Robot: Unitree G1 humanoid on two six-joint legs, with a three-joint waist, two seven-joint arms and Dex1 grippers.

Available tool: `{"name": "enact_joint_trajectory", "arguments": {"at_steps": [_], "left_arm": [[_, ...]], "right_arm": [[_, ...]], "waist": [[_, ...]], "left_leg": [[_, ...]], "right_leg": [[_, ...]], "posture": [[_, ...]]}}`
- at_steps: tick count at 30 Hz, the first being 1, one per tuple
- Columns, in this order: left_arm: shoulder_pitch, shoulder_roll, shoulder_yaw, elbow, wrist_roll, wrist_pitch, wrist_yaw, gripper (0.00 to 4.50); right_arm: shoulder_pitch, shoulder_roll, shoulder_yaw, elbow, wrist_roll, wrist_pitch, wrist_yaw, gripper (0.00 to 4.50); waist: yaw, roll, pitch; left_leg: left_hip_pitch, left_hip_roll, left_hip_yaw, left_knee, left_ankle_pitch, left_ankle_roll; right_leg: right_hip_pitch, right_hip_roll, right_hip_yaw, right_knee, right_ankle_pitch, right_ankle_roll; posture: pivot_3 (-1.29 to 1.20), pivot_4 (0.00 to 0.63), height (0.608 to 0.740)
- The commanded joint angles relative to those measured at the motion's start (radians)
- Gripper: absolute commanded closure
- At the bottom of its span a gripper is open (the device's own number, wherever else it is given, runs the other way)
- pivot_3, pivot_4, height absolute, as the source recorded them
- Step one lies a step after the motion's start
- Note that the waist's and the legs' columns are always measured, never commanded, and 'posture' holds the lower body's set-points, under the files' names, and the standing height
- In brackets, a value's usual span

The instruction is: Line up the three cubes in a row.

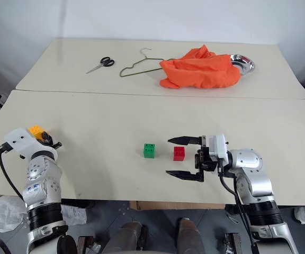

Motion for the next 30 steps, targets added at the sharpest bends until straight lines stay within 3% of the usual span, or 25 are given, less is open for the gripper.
{"name": "enact_joint_trajectory", "arguments": {"at_steps": [1,6,8,13,17,20,24,30], "left_arm": [[0.046,0.177,-0.038,-0.104,-0.089,-0.073,-0.381,3.04],[0.076,0.435,-0.125,-0.136,-0.283,-0.064,-1.006,3.04],[0.032,0.516,-0.209,-0.057,-0.266,-0.062,-1.192,3.04],[-0.103,0.542,-0.38,0.188,-0.153,-0.257,-1.495,3.04],[-0.271,0.495,-0.507,0.493,-0.011,-0.417,-1.607,3.04],[-0.36,0.447,-0.534,0.679,0.044,-0.517,-1.627,3.04],[-0.404,0.415,-0.558,0.766,0.07,-0.605,-1.714,3.04],[-0.464,0.375,-0.565,0.869,0.098,-0.661,-1.688,3.04]], "right_arm": [[0.026,-0.04,-0.069,-0.031,0.006,-0.025,-0.018,0.0],[0.074,-0.083,-0.115,-0.034,0.007,-0.034,-0.027,0.0],[0.089,-0.088,-0.124,-0.033,0.003,-0.04,-0.029,0.0],[0.103,-0.083,-0.128,-0.039,-0.004,-0.052,-0.044,0.0],[0.139,-0.086,-0.138,-0.069,-0.005,-0.061,-0.065,0.0],[0.166,-0.078,-0.15,-0.086,-0.011,-0.078,-0.09,0.0],[0.207,-0.08,-0.156,-0.108,-0.015,-0.091,-0.11,0.0],[0.24,-0.079,-0.152,-0.129,-0.018,-0.099,-0.129,0.0]], "waist": [[-0.001,0.0,0.0],[-0.001,0.002,0.001],[-0.002,0.004,0.001],[-0.005,0.006,0.001],[-0.007,0.005,0.001],[-0.006,0.005,0.001],[-0.01,0.005,0.001],[-0.007,0.005,0.002]], "left_leg": [[0.0,0.0,0.0,0.0,0.0,0.0],[0.0,0.0,0.0,-0.001,0.0,0.0],[0.001,0.0,-0.001,-0.001,0.0,0.0],[0.001,0.0,-0.001,-0.002,0.0,0.0],[0.0,0.0,0.0,-0.002,0.0,0.0],[-0.001,-0.001,0.0,-0.002,0.0,0.001],[-0.001,-0.001,0.001,-0.002,0.0,0.001],[-0.001,-0.001,0.001,0.0,0.0,0.002]], "right_leg": [[0.0,0.0,0.0,0.0,0.0,0.0],[0.001,-0.002,0.004,-0.002,-0.001,-0.001],[0.002,-0.002,0.005,-0.003,-0.001,-0.001],[0.001,0.0,0.004,-0.002,-0.001,-0.001],[0.0,0.0,-0.001,-0.002,-0.001,-0.001],[0.0,0.001,-0.002,0.0,-0.001,-0.001],[-0.001,0.001,-0.002,0.002,0.0,-0.001],[0.0,0.001,-0.002,0.003,0.0,0.0]], "posture": [[0.0,0.15,0.74],[0.0,0.15,0.74],[0.0,0.15,0.74],[0.0,0.15,0.74],[0.0,0.15,0.74],[0.0,0.15,0.74],[0.0,0.15,0.74],[0.0,0.15,0.74]]}}
